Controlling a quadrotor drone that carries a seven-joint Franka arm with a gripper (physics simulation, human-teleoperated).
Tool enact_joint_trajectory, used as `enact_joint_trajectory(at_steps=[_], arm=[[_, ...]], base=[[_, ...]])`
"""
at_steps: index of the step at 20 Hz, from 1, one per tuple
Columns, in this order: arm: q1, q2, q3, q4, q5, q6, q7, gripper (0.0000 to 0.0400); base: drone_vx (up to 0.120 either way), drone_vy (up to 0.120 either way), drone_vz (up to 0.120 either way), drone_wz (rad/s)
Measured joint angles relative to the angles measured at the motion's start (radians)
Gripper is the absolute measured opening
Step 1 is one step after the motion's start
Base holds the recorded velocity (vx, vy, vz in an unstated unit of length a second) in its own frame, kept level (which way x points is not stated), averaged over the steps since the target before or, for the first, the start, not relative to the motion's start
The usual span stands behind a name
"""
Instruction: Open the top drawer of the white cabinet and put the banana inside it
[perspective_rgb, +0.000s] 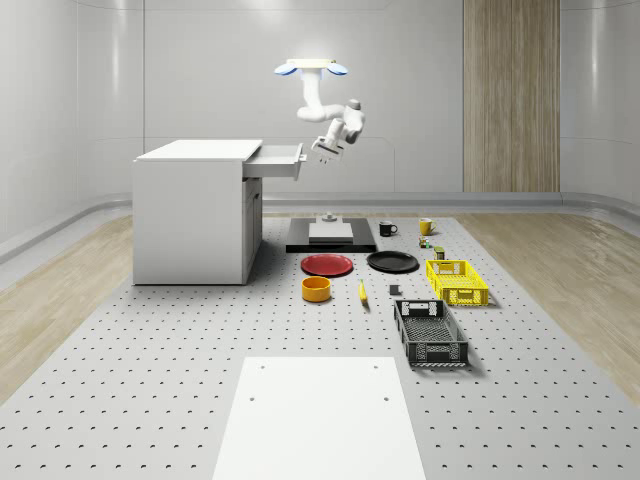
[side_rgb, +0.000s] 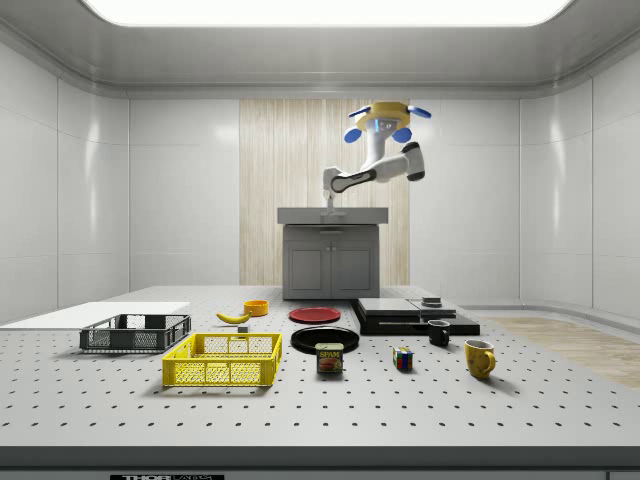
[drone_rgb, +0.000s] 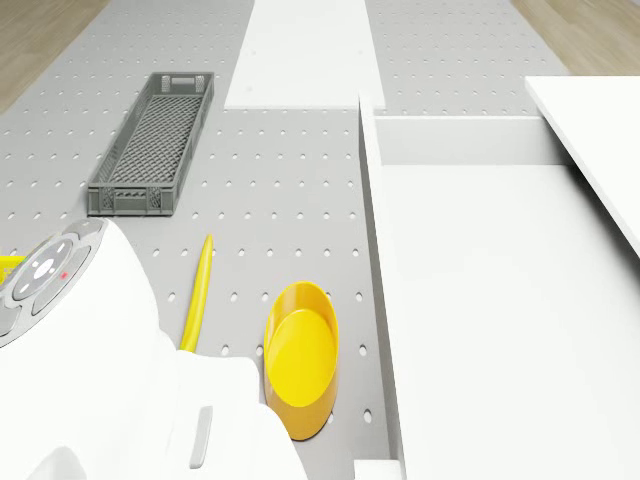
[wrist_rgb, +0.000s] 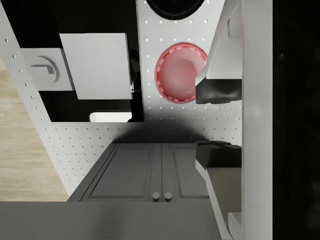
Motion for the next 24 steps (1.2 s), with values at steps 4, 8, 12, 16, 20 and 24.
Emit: enact_joint_trajectory(at_steps=[4,8,12,16,20,24], arm=[[0.04,-0.008,-0.034,-0.037,0.121,-0.071,-0.116,0.0106],[0.064,-0.007,-0.049,-0.053,0.178,-0.118,-0.171,0.0105],[0.077,-0.003,-0.056,-0.061,0.205,-0.145,-0.197,0.0105],[0.083,0.001,-0.058,-0.065,0.219,-0.161,-0.209,0.0105],[0.085,0.006,-0.059,-0.067,0.227,-0.172,-0.214,0.0221],[0.086,0.011,-0.06,-0.068,0.232,-0.179,-0.217,0.0334]], base=[[0.12,0.12,0.0,0.0],[0.12,0.12,0.0,0.0],[0.12,0.12,0.0,0.0],[0.12,0.12,0.0,0.0],[0.12,0.12,0.0,0.0],[0.12,0.12,0.0,0.0]])
